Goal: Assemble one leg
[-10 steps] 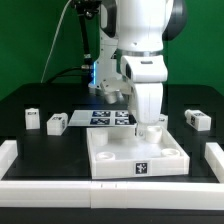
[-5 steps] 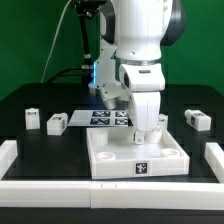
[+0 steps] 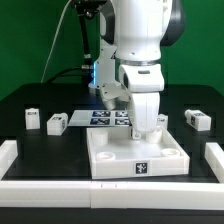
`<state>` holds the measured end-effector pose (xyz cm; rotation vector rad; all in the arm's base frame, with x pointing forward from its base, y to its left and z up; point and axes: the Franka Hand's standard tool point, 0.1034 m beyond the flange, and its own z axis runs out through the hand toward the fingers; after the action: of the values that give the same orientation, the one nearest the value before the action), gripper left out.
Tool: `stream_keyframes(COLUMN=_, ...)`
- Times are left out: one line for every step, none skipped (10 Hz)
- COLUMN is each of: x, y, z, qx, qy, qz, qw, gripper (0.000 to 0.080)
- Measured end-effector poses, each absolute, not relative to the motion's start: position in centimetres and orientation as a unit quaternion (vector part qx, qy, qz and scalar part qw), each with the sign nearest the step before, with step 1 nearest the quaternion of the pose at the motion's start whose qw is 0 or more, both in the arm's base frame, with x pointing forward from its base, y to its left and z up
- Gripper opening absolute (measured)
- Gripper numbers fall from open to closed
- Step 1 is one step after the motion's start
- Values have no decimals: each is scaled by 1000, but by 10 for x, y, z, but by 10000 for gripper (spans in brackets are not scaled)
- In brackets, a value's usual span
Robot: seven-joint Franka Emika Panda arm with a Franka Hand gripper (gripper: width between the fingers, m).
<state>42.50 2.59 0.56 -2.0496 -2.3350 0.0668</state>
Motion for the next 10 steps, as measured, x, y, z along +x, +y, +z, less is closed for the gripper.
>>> stream_keyframes(x=426, y=26, z=6, qx=-659, qy=-751, qz=20, qw=16, gripper=70)
stream_keyframes(x=426, y=26, z=6, qx=-659, qy=-751, qz=19, qw=15, gripper=70)
stream_keyframes(x=427, y=26, z=6, qx=-660, qy=-751, qz=18, qw=15, gripper=58)
stream_keyframes(x=427, y=26, z=6, qx=-660, qy=-751, qz=18, qw=15, gripper=58)
stream_keyframes(x=427, y=26, z=6, qx=-660, qy=-751, qz=18, qw=15, gripper=58)
stream_keyframes(x=427, y=26, z=6, qx=-660, qy=-751, qz=18, qw=15, gripper=58)
stream_keyframes(x=428, y=26, z=6, qx=-660, qy=-751, qz=18, qw=14, gripper=58)
stream_keyframes(x=436, y=24, z=7, qx=-667, qy=-745, qz=14, qw=11, gripper=58)
stream_keyframes(x=445, y=23, z=6, qx=-676, qy=-737, qz=10, qw=8, gripper=59)
stream_keyframes(x=452, y=25, z=6, qx=-682, qy=-731, qz=7, qw=5, gripper=59)
